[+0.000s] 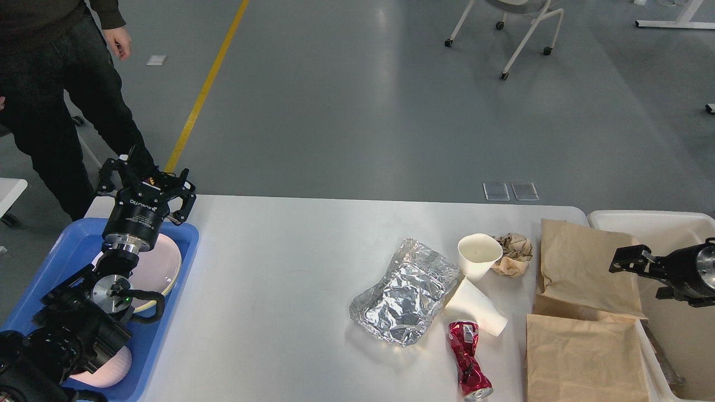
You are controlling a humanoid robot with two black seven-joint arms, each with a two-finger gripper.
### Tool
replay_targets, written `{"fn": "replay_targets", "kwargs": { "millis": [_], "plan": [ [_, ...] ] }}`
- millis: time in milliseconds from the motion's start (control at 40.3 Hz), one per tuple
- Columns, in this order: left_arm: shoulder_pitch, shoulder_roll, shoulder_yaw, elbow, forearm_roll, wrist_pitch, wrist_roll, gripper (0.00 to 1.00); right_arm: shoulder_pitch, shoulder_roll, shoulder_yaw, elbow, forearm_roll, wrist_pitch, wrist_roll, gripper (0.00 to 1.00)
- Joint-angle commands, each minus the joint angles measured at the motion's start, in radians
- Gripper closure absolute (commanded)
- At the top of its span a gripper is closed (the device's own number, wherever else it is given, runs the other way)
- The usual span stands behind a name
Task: Tidy desktop
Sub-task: 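Lower the right gripper to the edge of the brown paper bag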
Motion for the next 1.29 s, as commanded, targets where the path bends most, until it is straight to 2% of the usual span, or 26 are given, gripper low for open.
{"fn": "replay_targets", "kwargs": {
  "millis": [0,497,621,894,1043,1143,1267],
  "plan": [
    [0.0,0.0,0.0,0.0,0.0,0.0,0.001,0.04,-0.051,0.002,0.029,-0.008,-0.002,-0.08,0.0,0.0],
    [-0.002,0.0,0.0,0.0,0.0,0.0,-0.001,0.04,-0.122,0.004,0.055,-0.015,-0.002,-0.145,0.0,0.0],
    [0.0,0.0,0.0,0.0,0.0,0.0,-0.001,0.04,-0.14,0.004,0.055,-0.015,-0.002,-0.146,0.0,0.15],
    [0.0,0.0,0.0,0.0,0.0,0.0,0.001,0.04,-0.147,0.007,0.056,-0.015,-0.002,-0.148,-0.002,0.19],
    [0.0,0.0,0.0,0.0,0.0,0.0,0.001,0.04,-0.154,0.009,0.056,-0.014,-0.002,-0.146,-0.002,0.3],
    [0.0,0.0,0.0,0.0,0.0,0.0,0.001,0.04,-0.16,0.009,0.056,-0.014,-0.002,-0.146,-0.002,0.34],
    [0.0,0.0,0.0,0.0,0.0,0.0,-0.001,0.04,-0.168,0.019,0.056,-0.012,0.0,-0.142,-0.002,0.46]
  ]
}}
